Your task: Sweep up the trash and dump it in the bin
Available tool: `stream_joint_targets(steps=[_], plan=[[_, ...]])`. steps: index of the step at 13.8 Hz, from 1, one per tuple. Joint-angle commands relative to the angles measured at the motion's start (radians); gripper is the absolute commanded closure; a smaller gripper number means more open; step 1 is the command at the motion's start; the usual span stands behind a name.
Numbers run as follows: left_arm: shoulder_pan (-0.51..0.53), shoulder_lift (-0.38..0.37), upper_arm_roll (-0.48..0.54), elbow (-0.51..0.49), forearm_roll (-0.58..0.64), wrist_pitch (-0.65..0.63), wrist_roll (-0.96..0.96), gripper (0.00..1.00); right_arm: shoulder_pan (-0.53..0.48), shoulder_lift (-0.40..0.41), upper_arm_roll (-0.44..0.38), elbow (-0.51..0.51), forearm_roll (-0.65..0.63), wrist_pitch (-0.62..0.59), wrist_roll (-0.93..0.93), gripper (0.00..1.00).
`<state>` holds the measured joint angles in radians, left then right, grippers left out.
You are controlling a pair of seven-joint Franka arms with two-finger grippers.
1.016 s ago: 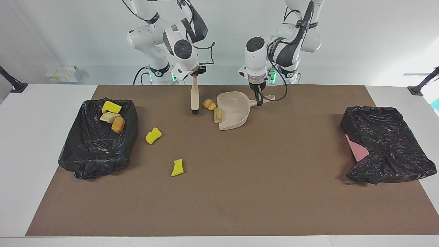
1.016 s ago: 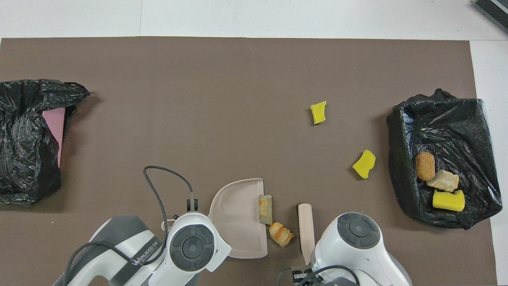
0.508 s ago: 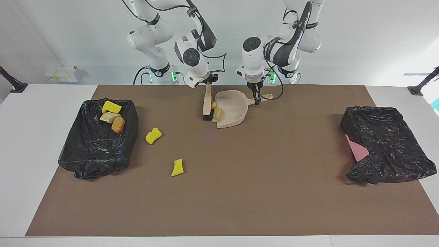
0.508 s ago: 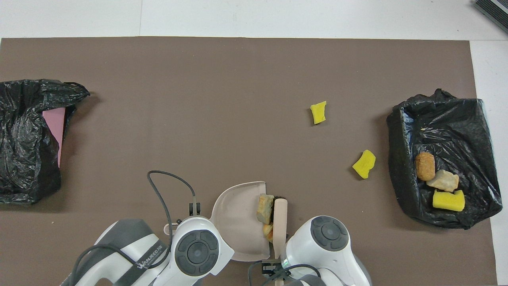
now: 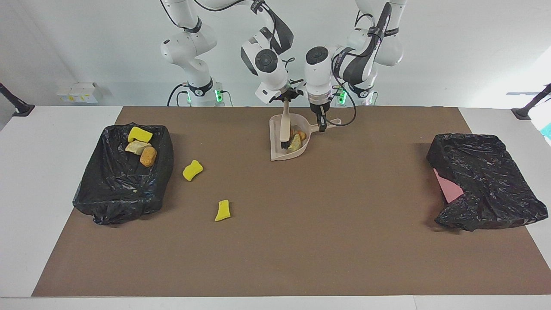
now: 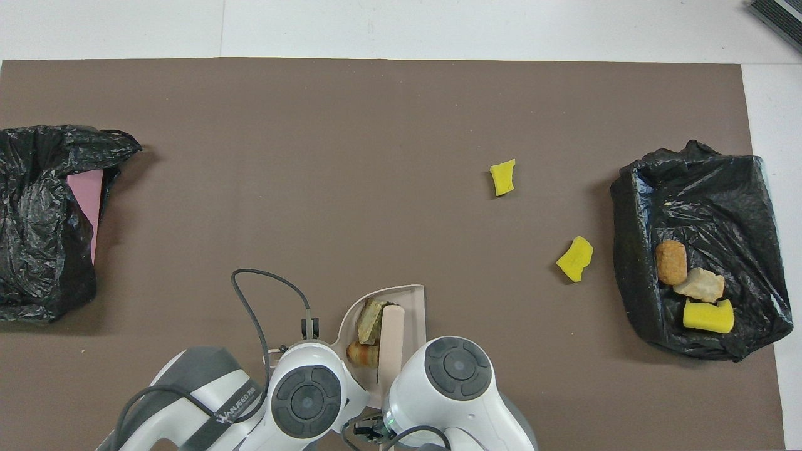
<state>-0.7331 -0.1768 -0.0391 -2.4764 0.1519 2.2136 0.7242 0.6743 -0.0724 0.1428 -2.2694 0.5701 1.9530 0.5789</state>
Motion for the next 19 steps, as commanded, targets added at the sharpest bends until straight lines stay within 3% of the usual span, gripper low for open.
stream_joint_targets(steps=[1, 6, 10, 12, 16, 19], plan=[[0.004, -0.023, 0.011, -0.052, -0.018, 0.092, 0.015, 1.0, -0.07, -0.017, -0.006, 0.018, -0.045, -0.074, -0.023, 1.0], [0.053, -0.027, 0.011, -0.052, -0.02, 0.103, 0.037, 1.0, -0.26, 0.052, -0.003, 0.175, -0.299, -0.253, -0.106, 1.0], [0.08, -0.047, 0.021, -0.036, -0.02, 0.071, 0.05, 1.0, -0.416, 0.129, -0.003, 0.263, -0.493, -0.272, -0.119, 1.0], [0.092, -0.044, 0.025, -0.01, -0.022, 0.029, 0.05, 1.0, -0.461, 0.141, -0.006, 0.271, -0.605, -0.313, -0.119, 1.0], [0.136, -0.009, 0.03, 0.048, -0.08, -0.025, 0.008, 1.0, -0.585, 0.131, -0.005, 0.24, -0.699, -0.416, -0.192, 1.0], [0.159, 0.031, 0.028, 0.108, -0.08, -0.054, -0.054, 1.0, -0.654, 0.105, -0.005, 0.171, -0.769, -0.41, -0.301, 1.0]])
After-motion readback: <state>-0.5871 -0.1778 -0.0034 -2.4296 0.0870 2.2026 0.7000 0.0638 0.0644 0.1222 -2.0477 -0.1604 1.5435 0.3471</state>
